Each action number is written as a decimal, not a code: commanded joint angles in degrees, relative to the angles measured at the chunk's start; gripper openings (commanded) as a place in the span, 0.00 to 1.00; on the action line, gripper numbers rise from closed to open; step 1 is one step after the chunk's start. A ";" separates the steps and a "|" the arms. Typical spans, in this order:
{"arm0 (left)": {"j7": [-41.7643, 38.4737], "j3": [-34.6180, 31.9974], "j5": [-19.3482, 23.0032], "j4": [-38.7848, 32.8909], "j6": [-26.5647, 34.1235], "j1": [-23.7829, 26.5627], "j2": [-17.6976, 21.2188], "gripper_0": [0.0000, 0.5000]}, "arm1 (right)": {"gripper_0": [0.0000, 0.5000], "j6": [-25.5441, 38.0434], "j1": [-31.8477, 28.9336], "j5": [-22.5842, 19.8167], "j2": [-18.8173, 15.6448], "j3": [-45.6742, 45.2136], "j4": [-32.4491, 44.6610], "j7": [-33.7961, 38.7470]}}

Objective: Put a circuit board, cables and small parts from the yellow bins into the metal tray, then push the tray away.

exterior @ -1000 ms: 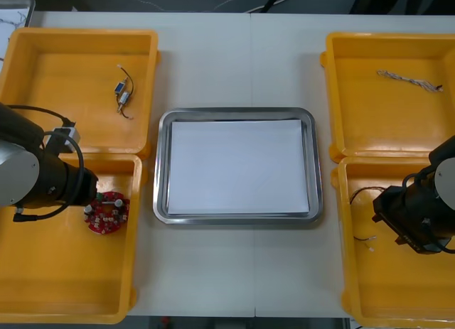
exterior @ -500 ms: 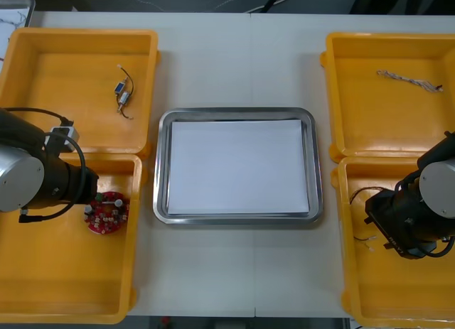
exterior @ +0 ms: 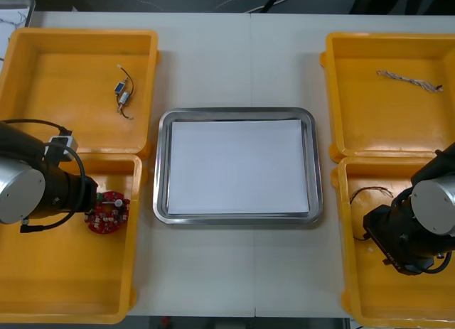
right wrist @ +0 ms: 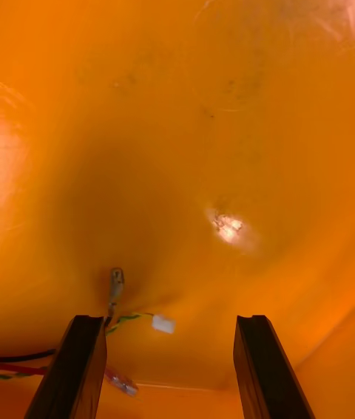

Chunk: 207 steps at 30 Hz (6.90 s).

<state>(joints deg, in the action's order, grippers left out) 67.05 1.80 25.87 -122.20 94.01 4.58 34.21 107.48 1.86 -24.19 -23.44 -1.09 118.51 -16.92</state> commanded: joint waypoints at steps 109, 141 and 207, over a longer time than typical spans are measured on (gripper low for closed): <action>15.13 -6.89 0.68 -7.44 -0.85 -13.37 -1.78 0.00 | 0.00 -5.35 -7.93 -8.85 -15.15 -17.55 1.37 -30.54; 21.02 -14.01 2.35 -4.01 -10.96 -22.16 -1.43 0.00 | 1.00 -5.00 -2.48 -13.60 -16.02 -17.55 1.37 -41.53; 17.94 -15.95 4.10 -1.64 0.47 -9.59 -2.57 0.76 | 1.00 -20.56 -9.68 -6.04 -13.30 -1.81 1.37 -85.74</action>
<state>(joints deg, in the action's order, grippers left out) 81.70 -12.54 29.48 -122.05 93.41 -7.07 32.80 87.51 -6.08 -31.08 -37.79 -3.19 119.20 -101.03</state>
